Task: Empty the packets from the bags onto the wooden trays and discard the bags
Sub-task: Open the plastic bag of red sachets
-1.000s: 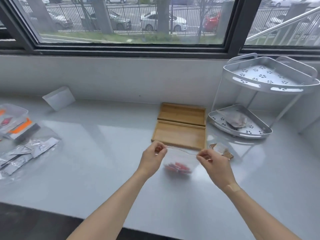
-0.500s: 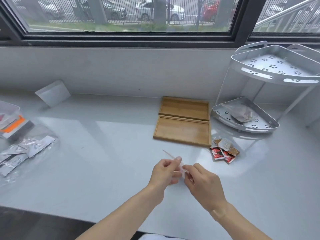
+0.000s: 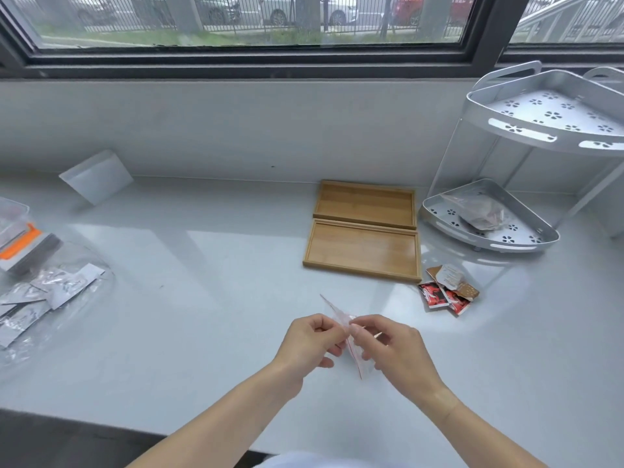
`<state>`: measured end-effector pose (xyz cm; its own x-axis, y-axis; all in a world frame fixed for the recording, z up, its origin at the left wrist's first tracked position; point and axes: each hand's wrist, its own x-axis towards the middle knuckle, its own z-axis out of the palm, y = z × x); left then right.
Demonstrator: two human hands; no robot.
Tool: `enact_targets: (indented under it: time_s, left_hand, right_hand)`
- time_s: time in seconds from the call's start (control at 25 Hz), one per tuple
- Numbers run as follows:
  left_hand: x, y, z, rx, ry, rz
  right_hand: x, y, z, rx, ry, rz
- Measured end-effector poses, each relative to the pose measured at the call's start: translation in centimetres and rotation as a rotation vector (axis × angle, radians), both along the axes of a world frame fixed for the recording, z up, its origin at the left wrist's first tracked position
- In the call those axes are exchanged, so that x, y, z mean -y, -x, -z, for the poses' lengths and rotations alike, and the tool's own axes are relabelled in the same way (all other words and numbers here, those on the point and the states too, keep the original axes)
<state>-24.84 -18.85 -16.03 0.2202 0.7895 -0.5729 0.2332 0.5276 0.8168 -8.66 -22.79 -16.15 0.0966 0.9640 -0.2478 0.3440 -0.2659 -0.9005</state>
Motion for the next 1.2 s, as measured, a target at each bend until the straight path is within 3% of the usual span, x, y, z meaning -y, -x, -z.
enact_targets:
  time_s: [0.08, 0.32, 0.84, 1.04, 1.2]
  left_hand:
    - [0.0, -0.3, 0.2, -0.026, -0.04, 0.066]
    - [-0.7, 0.0, 0.6, 0.026, -0.098, 0.234]
    - [-0.9, -0.1, 0.8, 0.137, -0.028, 0.215]
    - [-1.0, -0.4, 0.1, 0.114, 0.042, 0.143]
    - [-1.0, -0.8, -0.1, -0.096, 0.002, 0.1]
  right_hand:
    - [-1.1, 0.1, -0.8, -0.16, 0.165, 0.018]
    - [-2.3, -0.9, -2.1, -0.274, 0.366, -0.035]
    - [-2.3, -1.4, -1.7, -0.311, 0.307, -0.025]
    - [-1.8, -0.8, -1.0, -0.117, 0.228, -0.091]
    - [-1.3, 0.0, -0.3, 0.196, 0.03, -0.17]
